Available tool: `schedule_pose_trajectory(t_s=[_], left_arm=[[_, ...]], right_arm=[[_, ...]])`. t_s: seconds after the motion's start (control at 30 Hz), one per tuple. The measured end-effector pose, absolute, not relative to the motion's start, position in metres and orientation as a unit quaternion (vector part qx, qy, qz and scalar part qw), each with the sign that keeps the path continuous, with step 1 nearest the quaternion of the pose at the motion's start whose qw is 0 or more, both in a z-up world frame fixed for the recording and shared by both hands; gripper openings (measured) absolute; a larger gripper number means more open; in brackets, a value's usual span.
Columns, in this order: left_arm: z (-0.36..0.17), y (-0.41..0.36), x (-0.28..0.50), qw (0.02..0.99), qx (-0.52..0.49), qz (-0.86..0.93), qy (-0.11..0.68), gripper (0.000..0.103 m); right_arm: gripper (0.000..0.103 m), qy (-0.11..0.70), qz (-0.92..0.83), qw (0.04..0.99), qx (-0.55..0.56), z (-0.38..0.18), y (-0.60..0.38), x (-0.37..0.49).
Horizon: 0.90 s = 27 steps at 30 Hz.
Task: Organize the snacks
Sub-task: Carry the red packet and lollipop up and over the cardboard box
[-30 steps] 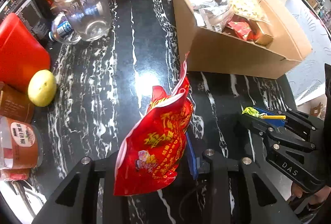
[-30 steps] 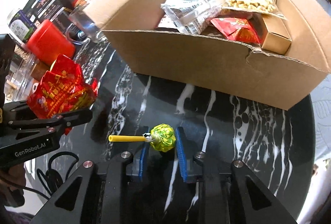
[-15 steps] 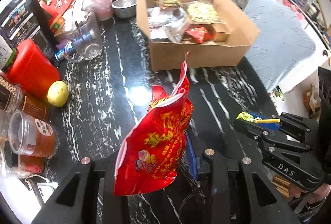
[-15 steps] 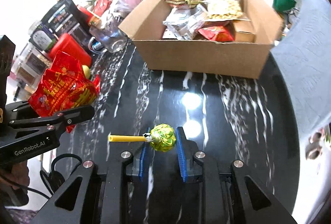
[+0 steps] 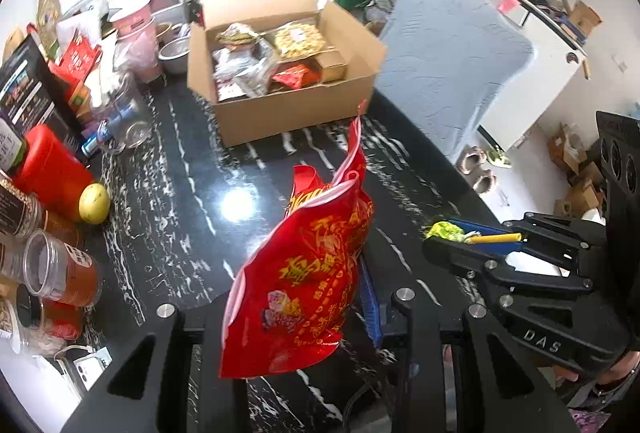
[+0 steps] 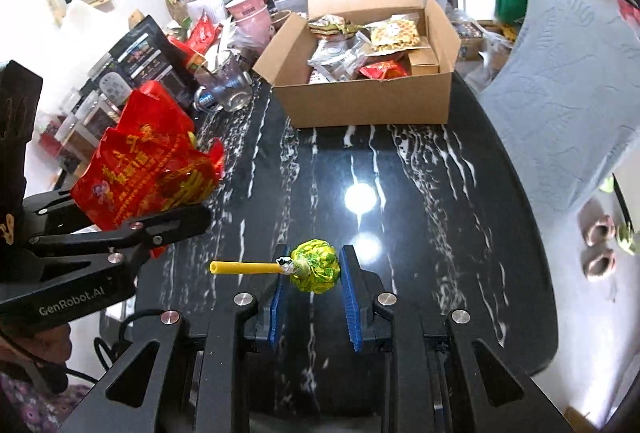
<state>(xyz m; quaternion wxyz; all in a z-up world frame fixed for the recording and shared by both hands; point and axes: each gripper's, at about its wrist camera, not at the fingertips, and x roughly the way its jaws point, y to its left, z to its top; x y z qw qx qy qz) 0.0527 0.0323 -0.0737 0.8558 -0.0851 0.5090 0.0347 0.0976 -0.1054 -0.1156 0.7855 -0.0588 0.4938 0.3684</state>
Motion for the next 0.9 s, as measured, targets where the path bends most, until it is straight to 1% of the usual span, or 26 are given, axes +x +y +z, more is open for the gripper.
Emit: schedule_pose_trajectory(t_s=[0.17, 0.37, 0.57, 0.9], left_arm=[[-0.056, 0.018, 0.052, 0.866, -0.082, 0.015, 0.493, 0.033], [-0.037, 0.011, 0.069, 0.879, -0.087, 0.016, 0.469, 0.033], [-0.017, 0.015, 0.095, 0.890, -0.091, 0.033, 0.445, 0.033], [-0.001, 0.037, 0.140, 0.899, -0.103, 0.068, 0.421, 0.033]], right_arm=[[0.025, 0.479, 0.369, 0.794, -0.057, -0.098, -0.113, 0.090], [0.025, 0.453, 0.375, 0.806, -0.063, -0.076, -0.118, 0.101], [0.025, 0.435, 0.392, 0.807, -0.074, -0.057, -0.116, 0.130], [0.025, 0.421, 0.423, 0.798, -0.083, -0.040, -0.096, 0.185]])
